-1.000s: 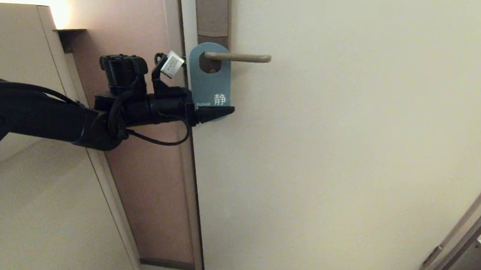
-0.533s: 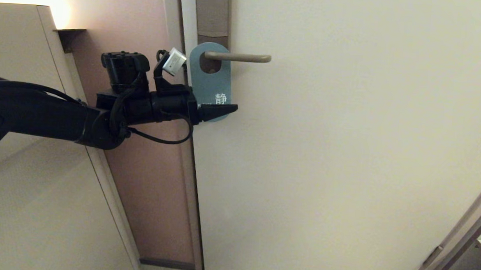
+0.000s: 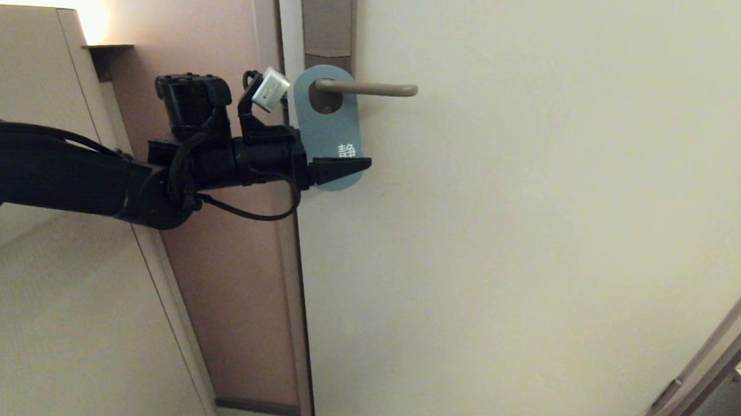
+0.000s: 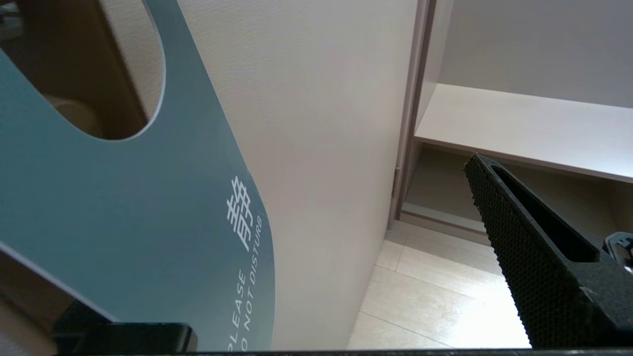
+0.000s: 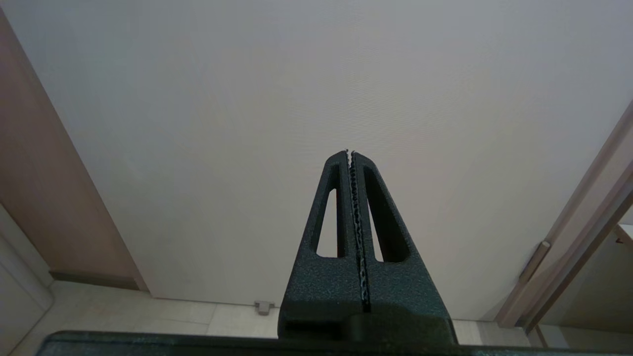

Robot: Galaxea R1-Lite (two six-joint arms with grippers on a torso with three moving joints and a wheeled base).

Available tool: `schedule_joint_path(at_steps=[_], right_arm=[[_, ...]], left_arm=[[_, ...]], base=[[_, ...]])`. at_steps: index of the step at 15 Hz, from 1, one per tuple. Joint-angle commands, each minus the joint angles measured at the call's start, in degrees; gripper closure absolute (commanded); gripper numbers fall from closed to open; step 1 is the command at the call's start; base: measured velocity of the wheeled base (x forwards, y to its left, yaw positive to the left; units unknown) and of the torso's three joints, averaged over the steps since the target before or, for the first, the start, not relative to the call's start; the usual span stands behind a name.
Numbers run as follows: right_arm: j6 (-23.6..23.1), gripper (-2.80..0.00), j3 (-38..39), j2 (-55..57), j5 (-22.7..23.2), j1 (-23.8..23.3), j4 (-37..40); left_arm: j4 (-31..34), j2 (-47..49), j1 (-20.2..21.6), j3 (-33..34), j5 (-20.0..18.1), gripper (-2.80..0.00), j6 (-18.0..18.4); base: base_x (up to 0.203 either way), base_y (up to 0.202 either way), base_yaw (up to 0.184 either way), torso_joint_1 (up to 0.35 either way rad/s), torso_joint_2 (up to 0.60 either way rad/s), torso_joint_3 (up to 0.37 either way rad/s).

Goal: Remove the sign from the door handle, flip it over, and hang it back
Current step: Take down the sign

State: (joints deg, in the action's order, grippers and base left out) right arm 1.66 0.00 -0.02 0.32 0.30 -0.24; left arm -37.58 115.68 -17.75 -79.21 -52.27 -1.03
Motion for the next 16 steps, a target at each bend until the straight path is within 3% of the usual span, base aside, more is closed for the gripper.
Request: schedule_joint_path(at_steps=[1,16], right_arm=[[0.0,0.0,0.0,0.0,0.0,0.0,0.0],[0.0,0.0,0.0,0.0,0.0,0.0,0.0]], left_arm=[[-0.2,-0.3,-0.1,0.1,-0.3,-2.8,0.1],[-0.3,1.1,0.3,2.9,1.6,-2.8,0.0]], base=[[0.0,0.0,0.0,0.0,0.0,0.0],[0.0,0.0,0.0,0.0,0.0,0.0]])
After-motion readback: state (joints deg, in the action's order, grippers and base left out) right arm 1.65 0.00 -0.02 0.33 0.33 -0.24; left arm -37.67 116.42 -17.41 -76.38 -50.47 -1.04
